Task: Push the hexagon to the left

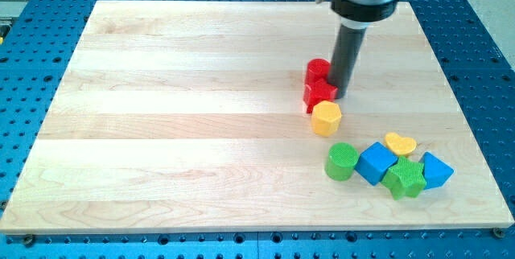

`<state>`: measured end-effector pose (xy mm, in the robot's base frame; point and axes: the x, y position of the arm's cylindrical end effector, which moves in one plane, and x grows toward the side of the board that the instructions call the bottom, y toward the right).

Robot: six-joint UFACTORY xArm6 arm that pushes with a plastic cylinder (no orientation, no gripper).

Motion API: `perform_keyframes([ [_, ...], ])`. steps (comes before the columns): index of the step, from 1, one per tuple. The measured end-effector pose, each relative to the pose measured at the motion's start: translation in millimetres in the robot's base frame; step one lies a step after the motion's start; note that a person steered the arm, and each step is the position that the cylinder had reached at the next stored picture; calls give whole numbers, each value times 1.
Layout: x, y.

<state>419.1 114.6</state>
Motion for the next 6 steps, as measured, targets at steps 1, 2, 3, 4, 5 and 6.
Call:
perform_keyframes([
  [1,28,47],
  [2,62,12],
  [3,63,-87],
  [4,54,-108],
  [5,54,-101],
  [6,58,-62],
])
